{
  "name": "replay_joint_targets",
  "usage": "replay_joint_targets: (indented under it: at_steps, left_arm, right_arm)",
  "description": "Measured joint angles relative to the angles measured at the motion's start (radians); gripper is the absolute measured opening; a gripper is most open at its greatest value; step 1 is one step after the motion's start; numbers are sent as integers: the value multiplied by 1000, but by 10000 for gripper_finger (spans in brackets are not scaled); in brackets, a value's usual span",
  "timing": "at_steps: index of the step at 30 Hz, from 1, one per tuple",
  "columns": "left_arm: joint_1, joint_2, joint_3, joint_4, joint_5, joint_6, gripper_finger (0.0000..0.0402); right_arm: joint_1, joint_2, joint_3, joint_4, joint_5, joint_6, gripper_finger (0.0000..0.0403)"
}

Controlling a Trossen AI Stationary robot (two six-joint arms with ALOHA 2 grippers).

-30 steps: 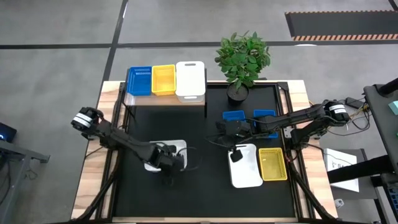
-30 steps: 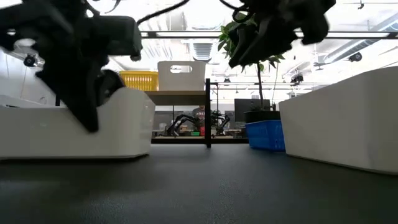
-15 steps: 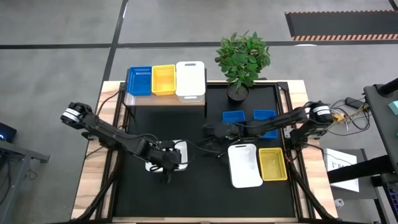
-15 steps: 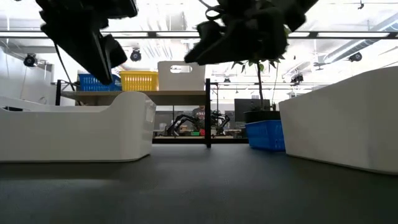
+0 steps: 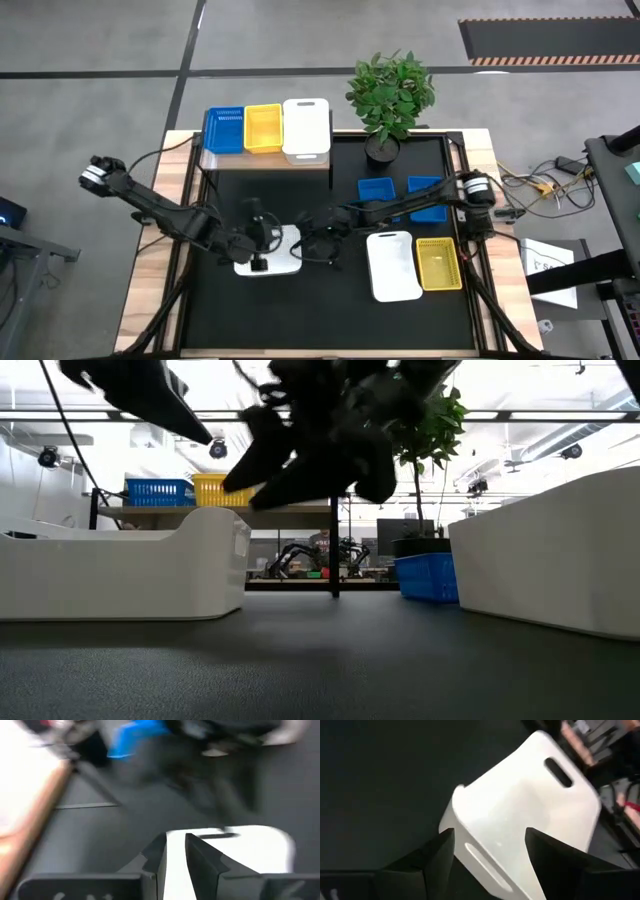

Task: Stack baskets on shelf by color
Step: Stack the left white bin into the white bin on the shelf

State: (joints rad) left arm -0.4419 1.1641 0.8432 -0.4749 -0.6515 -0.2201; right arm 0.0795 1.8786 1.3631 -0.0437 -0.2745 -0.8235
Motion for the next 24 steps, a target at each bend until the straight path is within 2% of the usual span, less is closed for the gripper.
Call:
replay_joint_targets:
  at_steps: [3, 6, 10, 13, 18, 23, 24]
  left_arm:
    - [4, -50, -42, 12, -127, 2, 54]
    - [4, -85, -79, 47, -201, 22, 54]
    - [5, -124, -119, 91, -233, 28, 54]
    - [5, -136, -139, 91, -250, 28, 54]
    - [6, -140, -143, 104, -297, 89, 54]
    - [8, -141, -141, 105, -415, 133, 54]
    - [8, -142, -141, 105, -445, 139, 54]
  right_arm:
    - [-2, 60, 57, -54, -16, -27, 235]
    - [-4, 120, 114, -110, -22, -53, 235]
    - [-6, 189, 183, -150, -23, -85, 230]
    - [-6, 223, 226, -211, -25, -110, 210]
    - [-5, 258, 278, -306, -22, -121, 135]
    - [-1, 263, 309, -392, -22, -118, 27]
    - [0, 262, 310, -399, -21, -117, 20]
